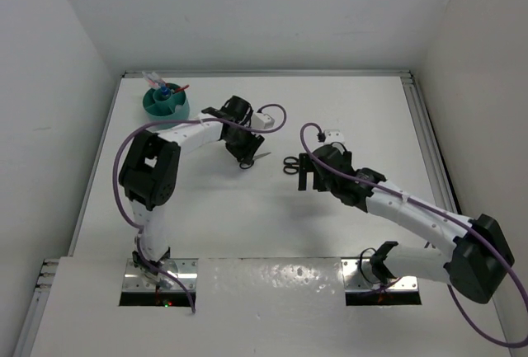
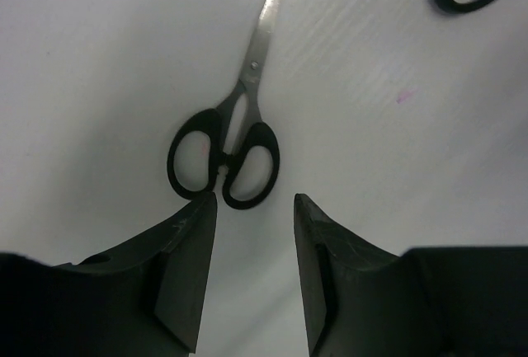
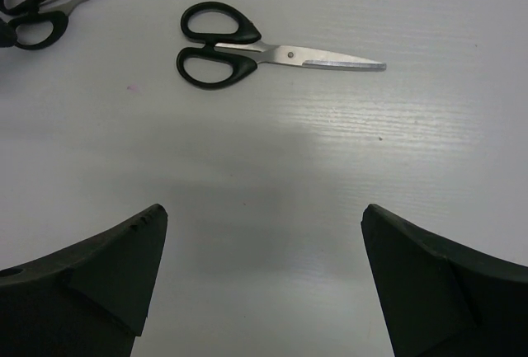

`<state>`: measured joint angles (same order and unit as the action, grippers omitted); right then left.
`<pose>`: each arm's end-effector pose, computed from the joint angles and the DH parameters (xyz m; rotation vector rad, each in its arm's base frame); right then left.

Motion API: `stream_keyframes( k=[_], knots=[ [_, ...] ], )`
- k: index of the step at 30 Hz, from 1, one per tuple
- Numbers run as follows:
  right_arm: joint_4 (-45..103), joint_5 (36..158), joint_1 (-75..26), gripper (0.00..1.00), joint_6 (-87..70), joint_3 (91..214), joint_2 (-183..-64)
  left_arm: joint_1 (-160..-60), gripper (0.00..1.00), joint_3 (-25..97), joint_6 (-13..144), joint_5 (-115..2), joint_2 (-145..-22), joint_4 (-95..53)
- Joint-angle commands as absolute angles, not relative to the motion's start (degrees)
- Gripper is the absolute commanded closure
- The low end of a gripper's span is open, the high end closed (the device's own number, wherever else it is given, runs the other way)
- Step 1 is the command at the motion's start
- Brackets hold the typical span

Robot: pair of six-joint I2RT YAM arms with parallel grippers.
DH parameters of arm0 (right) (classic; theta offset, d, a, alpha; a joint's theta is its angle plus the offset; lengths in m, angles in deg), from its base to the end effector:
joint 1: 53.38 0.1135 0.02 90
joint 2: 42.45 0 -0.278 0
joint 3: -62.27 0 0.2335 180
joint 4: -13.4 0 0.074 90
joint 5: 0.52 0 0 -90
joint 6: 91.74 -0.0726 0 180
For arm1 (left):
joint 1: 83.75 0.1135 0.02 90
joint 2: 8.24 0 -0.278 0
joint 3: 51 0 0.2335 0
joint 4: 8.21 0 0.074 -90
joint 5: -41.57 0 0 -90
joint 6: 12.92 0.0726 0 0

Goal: Sort the stationery into containers
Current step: Pick up the scissors from the center of the board.

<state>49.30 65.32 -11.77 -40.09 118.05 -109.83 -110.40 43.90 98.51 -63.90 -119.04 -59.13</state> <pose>0.1966 0.1349 0.2198 0.1264 2.3134 0.1983 0.3488 -0.1967 0.1771 1.1789 2.4567 -0.3950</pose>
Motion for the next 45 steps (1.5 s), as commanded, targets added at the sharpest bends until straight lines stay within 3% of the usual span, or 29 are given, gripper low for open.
stream_keyframes(
  k=[1, 7, 11, 19, 22, 26, 45],
  knots=[
    [47.8, 67.59, -13.12, 0.01, -42.08, 116.89, -108.28, -110.64, 0.6, 47.03, 96.68, -60.66, -121.26, -56.24],
    [47.71, 68.48, -13.56, 0.01, -42.88, 115.31, -107.84, -111.87, 0.61, 47.38, 97.91, -57.4, -124.25, -55.71],
    [47.54, 68.48, -13.56, 0.01, -42.35, 115.22, -107.75, -111.96, 0.68, 47.65, 98.26, -56.78, -125.48, -54.83],
    [47.01, 68.39, -13.48, 0.01, -41.73, 115.66, -108.28, -113.45, 0.69, 46.24, 100.19, -55.64, -128.47, -55.18],
    [47.18, 68.13, -13.56, 0.01, -41.73, 115.66, -108.11, -113.37, 0.74, 47.12, 100.89, -56.87, -130.23, -57.02],
    [47.53, 67.16, -13.56, 0.01, -41.64, 115.4, -107.32, -112.14, 1.0, 48.18, 101.86, -58.8, -131.02, -58.43],
    [45.08, 69.26, -13.48, 0.01, -39.98, 115.4, -106.88, -108.18, 1.0, 48.35, 101.34, -68.29, -120.04, -57.38]
  ],
)
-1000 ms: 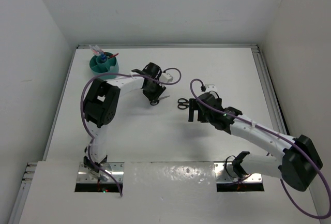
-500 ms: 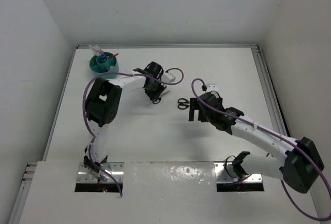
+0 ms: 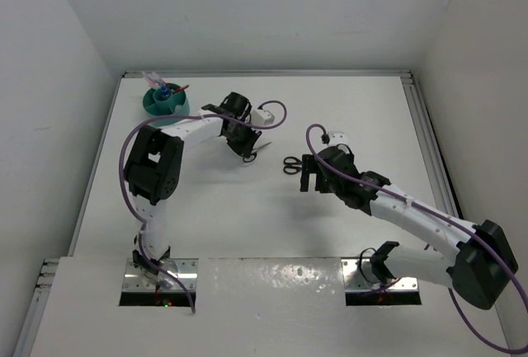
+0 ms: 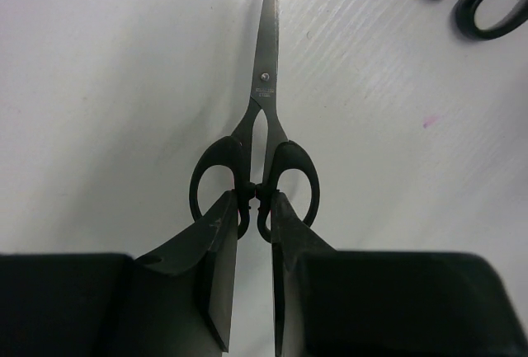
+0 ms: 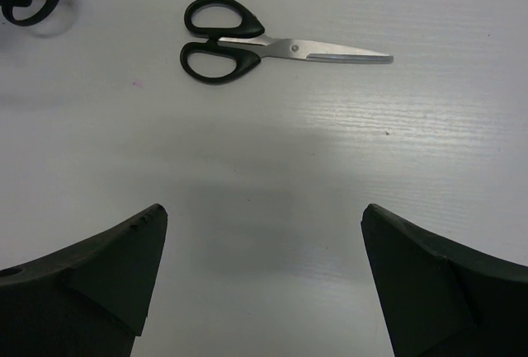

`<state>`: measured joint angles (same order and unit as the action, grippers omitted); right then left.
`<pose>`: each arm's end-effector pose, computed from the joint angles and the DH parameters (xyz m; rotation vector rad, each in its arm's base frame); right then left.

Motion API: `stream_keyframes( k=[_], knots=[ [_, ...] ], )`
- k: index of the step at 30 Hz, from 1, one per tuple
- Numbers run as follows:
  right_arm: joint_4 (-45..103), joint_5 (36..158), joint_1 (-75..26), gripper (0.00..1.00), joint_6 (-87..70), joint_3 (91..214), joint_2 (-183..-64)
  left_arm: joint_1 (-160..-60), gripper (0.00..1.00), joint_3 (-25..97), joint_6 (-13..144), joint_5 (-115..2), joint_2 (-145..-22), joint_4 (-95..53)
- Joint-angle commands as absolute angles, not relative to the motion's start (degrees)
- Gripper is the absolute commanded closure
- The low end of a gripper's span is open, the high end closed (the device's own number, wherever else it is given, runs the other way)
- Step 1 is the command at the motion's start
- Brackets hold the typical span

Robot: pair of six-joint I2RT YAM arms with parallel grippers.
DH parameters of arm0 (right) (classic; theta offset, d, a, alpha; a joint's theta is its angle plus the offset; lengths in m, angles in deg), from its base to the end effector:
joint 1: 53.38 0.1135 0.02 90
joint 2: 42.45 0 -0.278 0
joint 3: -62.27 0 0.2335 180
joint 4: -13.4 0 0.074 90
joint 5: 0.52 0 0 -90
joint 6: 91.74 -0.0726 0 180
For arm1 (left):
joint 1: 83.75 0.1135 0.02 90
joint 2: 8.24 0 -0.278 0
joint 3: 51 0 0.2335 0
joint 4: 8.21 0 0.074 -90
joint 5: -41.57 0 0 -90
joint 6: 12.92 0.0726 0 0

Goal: Sort the stationery into containers
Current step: Pick up the scissors from the center of the board.

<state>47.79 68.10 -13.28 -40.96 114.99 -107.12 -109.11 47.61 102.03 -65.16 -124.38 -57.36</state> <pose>0.1909 0.1261 0.2140 0.1574 2.3184 0.2557 0.3723 -0.1996 0.1609 1.2261 2.4175 -0.4004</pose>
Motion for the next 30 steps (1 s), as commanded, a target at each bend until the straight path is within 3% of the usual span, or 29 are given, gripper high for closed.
stream_keyframes(
  k=[1, 8, 12, 13, 15, 17, 18, 19, 22, 24, 30],
  knots=[
    [44.73, 69.53, -13.48, 0.01, -39.71, 115.4, -106.88, -108.09, 1.0, 48.35, 101.07, -68.82, -119.6, -57.64],
    [37.9, 72.08, -15.05, 0.04, -45.31, 119.26, -106.0, -107.83, 1.0, 47.91, 101.6, -69.27, -115.3, -58.52],
    [21.85, 72.61, -17.25, 0.38, -54.02, 118.13, -106.16, -107.92, 1.0, 48.44, 101.07, -68.82, -112.83, -58.87],
    [19.35, 72.44, -17.6, 0.58, -55.52, 118.12, -106.96, -108.0, 1.0, 48.79, 100.46, -68.82, -111.96, -59.13],
    [14.69, 72.08, -18.13, 0.69, -58.69, 119.78, -109.06, -108.27, 1.0, 49.93, 99.93, -69.79, -111.34, -59.66],
    [13.7, 72.87, -18.49, 0.67, -58.52, 122.59, -113.54, -108.44, 1.0, 50.98, 99.49, -70.93, -110.81, -60.54],
    [14.74, 73.39, -18.66, 0.62, -58.43, 126.0, -115.12, -108.44, 1.0, 51.25, 99.31, -71.11, -110.63, -60.8],
    [15.19, 74.01, -18.66, 0.44, -58.0, 127.51, -117.92, -108.44, 1.0, 51.43, 98.97, -71.37, -110.28, -61.24],
    [13.88, 76.38, -18.92, 0.34, -58.07, 131.21, -121.89, -108.53, 1.0, 52.04, 98.7, -71.63, -109.49, -61.51],
    [11.95, 77.09, -19.1, 0.34, -59.13, 132.0, -123.21, -108.44, 1.0, 52.48, 98.35, -71.81, -109.05, -61.51],
    [13.87, 75.08, -19.37, 0.49, -63.35, 133.59, -126.38, -108.44, 1.0, 54.32, 97.38, -72.6, -108.52, -61.6]
  ],
)
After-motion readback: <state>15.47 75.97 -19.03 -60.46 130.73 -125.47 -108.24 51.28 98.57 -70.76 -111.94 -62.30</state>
